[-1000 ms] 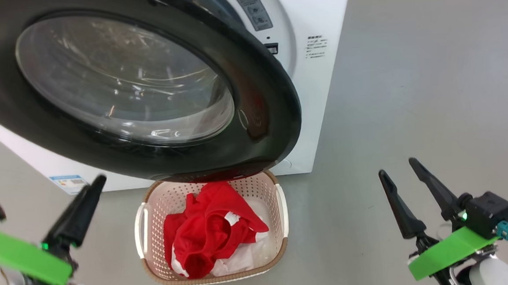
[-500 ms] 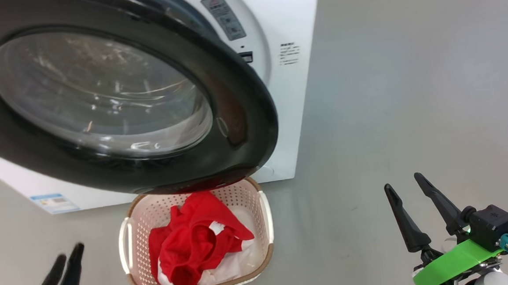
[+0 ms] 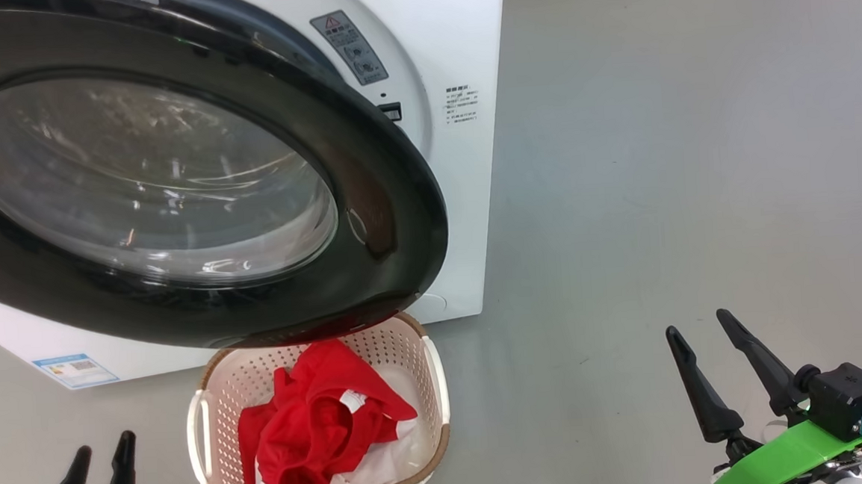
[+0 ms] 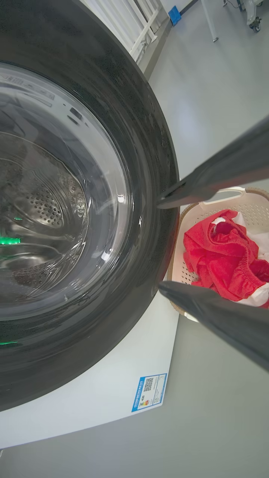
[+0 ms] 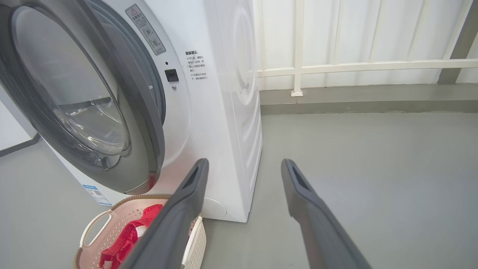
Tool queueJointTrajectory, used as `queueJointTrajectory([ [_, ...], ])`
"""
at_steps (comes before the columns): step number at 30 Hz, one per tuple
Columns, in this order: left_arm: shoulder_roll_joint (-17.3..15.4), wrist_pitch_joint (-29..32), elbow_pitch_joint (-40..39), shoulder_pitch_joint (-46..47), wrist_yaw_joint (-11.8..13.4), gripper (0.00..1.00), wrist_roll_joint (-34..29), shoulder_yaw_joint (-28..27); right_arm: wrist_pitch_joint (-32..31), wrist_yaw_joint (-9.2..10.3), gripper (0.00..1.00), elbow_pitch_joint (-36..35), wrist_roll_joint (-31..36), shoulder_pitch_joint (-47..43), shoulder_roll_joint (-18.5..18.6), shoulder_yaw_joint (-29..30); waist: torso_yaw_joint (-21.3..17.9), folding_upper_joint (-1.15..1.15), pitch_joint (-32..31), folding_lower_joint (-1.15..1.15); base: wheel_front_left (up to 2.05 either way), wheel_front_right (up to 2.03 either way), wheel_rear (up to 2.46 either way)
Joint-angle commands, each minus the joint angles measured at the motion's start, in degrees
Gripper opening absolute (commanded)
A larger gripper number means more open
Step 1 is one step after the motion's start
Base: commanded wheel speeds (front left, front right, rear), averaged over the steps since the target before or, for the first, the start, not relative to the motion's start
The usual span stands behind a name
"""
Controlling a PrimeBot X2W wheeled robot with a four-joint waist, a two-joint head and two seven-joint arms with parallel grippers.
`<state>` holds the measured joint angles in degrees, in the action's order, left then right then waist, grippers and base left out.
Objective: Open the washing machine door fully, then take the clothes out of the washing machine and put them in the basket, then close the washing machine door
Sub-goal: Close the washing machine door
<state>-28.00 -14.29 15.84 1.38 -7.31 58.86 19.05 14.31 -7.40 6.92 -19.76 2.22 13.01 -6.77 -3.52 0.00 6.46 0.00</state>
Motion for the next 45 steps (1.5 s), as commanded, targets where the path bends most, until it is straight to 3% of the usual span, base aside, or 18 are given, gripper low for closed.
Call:
queueJointTrajectory([
  [1, -1.62, -0.69, -0.42, 0.69, -0.18, 1.00, -1.15, -2.91, 0.69, -0.09, 1.00, -1.39, -0.06, -0.42, 1.08, -1.04, -0.03, 0.00, -0.06, 0.00, 0.00, 0.00, 0.00],
  [9, 7.03, -0.70, -1.59, -2.00, -0.18, 1.00, -18.23, -15.70, 0.69, -0.09, 1.00, -1.25, -0.02, -1.00, 1.39, -0.65, -0.10, 0.00, -0.53, 0.00, 0.00, 0.00, 0.00],
  [19, 15.47, -0.71, -5.08, -4.91, -0.18, 1.00, -30.92, -23.97, 0.69, -0.09, 1.00, -1.37, 0.07, -1.27, 1.43, 0.76, -0.30, 0.00, -0.84, 0.00, 0.00, 0.00, 0.00],
  [35, 21.34, -0.71, -8.62, -7.34, -0.18, 1.00, -37.14, -26.98, 0.69, -0.09, 1.00, -1.23, 0.38, -3.11, 0.49, 2.32, -0.08, 0.00, -2.19, 0.00, 0.00, 0.00, 0.00],
  [45, 21.50, -0.71, -9.25, -7.25, -0.18, 1.00, -37.43, -27.20, 0.69, -0.09, 1.00, -1.38, 0.44, -2.90, 0.39, 2.66, 0.04, 0.00, -2.01, 0.00, 0.00, 0.00, 0.00],
])
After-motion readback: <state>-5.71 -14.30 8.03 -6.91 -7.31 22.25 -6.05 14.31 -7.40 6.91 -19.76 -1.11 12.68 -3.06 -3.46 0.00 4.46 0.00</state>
